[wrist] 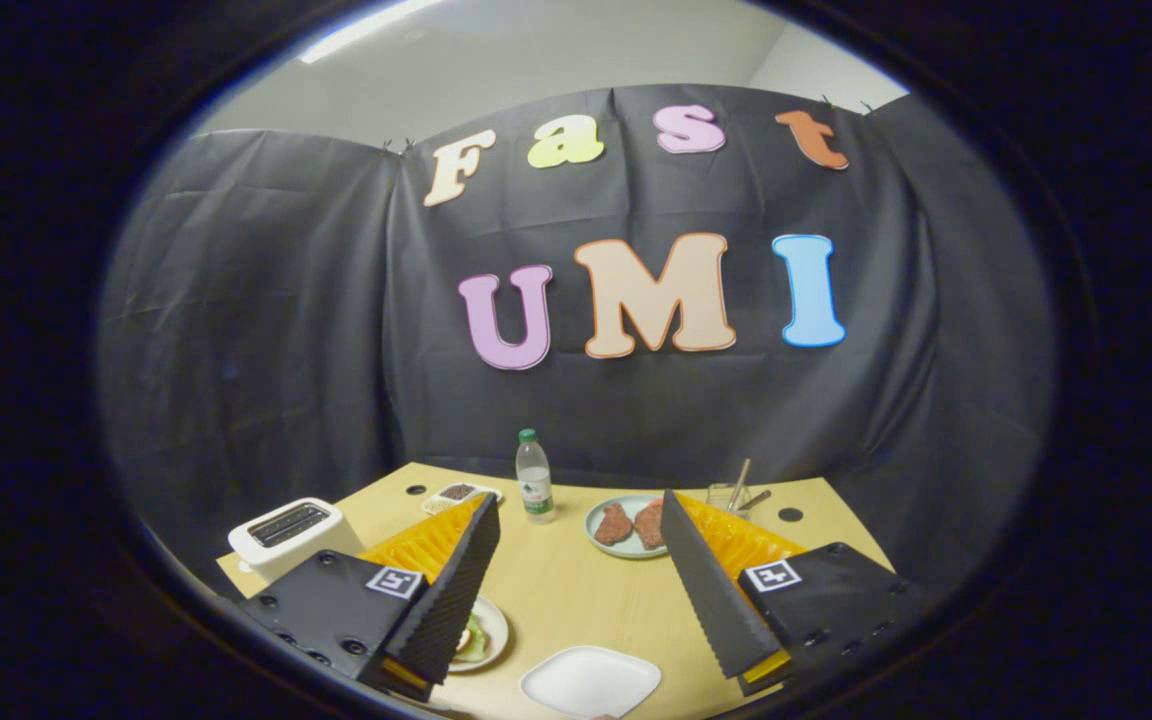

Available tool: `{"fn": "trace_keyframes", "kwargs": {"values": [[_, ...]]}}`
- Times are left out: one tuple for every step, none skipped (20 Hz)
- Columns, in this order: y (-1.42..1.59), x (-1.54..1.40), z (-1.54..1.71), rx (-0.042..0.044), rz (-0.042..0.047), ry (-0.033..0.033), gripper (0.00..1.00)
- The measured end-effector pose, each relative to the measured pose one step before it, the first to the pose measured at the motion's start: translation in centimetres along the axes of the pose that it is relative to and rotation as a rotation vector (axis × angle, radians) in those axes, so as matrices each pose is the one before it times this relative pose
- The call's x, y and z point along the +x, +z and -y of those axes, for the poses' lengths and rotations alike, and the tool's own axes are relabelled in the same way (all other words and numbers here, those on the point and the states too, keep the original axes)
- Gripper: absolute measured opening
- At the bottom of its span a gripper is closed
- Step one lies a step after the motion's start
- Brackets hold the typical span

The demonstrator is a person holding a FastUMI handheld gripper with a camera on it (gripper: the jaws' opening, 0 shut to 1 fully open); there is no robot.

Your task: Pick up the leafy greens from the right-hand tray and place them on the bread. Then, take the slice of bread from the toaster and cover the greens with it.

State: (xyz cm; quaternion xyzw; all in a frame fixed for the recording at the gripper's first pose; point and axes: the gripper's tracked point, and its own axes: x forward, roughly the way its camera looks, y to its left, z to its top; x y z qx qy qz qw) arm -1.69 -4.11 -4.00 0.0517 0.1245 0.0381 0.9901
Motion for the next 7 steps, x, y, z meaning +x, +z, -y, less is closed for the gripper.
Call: {"fn": "trace_keyframes", "kwargs": {"values": [[0.308,-0.26,0.139,-0.00707,0.01636,-0.00645,1.0],[0.129,-0.153,0.175,-0.00887,0.00925,-0.00596,1.0],[0.033,0.237,0.178,-0.0085,0.01303,-0.00879,1.0],[0.11,-0.206,0.128,-0.00672,0.00893,-0.00536,1.0],[0.25,-0.153,-0.121,-0.00012,0.01055,-0.00149,1.0],[0.112,-0.226,-0.118,0.00788,0.00704,-0.00189,1.0],[0.059,-0.08,-0.158,0.00774,0.00433,0.00112,1.0]]}}
